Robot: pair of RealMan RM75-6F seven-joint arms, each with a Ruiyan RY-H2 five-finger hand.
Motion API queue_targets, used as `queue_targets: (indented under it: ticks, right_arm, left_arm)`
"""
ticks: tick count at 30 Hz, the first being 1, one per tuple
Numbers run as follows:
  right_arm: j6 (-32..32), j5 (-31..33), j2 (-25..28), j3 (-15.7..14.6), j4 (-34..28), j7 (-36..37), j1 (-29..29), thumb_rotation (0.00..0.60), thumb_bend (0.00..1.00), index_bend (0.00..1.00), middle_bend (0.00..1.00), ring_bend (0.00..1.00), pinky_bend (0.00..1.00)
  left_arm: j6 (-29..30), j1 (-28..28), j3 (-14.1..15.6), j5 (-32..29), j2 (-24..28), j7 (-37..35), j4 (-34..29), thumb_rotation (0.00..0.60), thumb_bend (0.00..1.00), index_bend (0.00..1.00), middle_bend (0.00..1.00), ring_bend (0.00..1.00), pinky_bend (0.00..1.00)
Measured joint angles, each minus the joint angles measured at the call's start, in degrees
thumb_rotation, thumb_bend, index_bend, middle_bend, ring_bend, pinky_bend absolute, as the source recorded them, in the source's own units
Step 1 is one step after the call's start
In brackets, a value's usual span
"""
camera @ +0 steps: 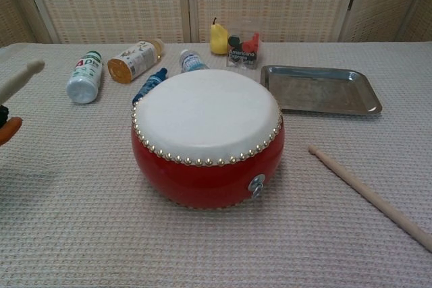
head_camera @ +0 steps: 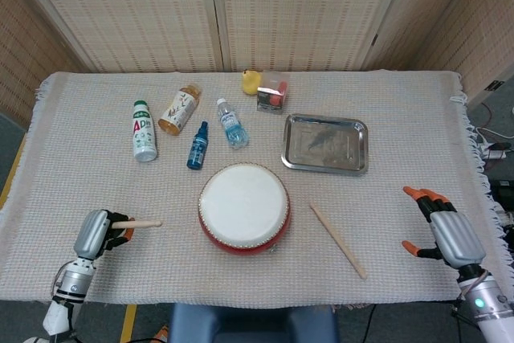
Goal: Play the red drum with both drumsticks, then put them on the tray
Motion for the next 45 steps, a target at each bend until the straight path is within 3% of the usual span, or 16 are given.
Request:
queue_targets:
  ticks: [7,15,24,29,39,45]
  right_arm:
    - [-2.26,0.81,-8.02,-0.56,3.98,-4.14,1.54,0.600,0.06,0.14,0.13,0.01,0.13]
    - [-4.39,2.57,-19.56,-1.04,10.26,-10.51,3.11,0.600,0.01,0.13,0.11,0.00,0.08]
    - [-6.47,3.21,-26.40,-1.61,15.42,-14.08,4.89,0.600,0.01,0.13,0.11,0.00,0.08]
    - [-6.79,3.65,-28.09,-1.56,17.59,-16.26,5.51,0.600,0.02,0.14,0.11,0.00,0.08]
    - [-9.94,10.49,-25.57,0.90,16.93,-22.65,7.81,0.600,0.29,0.20,0.12,0.00,0.08]
    - [-12.34,14.78,-23.87,2.46,14.96,-24.21,9.33,0.600,0.32,0.26,0.12,0.00,0.08]
  left_arm:
    - [4.08,-0.02,-1.56,0.95,5.00,12.70,-3.71,0.600,0.54,1.00,1.00,1.00,1.00]
    - [4.81,0.57,-1.48,0.31,6.44,13.75,-4.76,0.600,0.54,1.00,1.00,1.00,1.00]
    - [3.75,0.48,-0.60,0.22,6.86,14.05,-4.43,0.600,0.54,1.00,1.00,1.00,1.00]
    - [3.12,0.35,-0.30,0.03,6.88,13.96,-4.18,0.600,0.54,1.00,1.00,1.00,1.00]
    - [2.48,0.28,-0.19,-0.65,6.63,13.25,-3.53,0.600,0.54,1.00,1.00,1.00,1.00]
    - [2.08,0.28,-0.07,-1.00,6.67,13.49,-3.38,0.600,0.54,1.00,1.00,1.00,1.00]
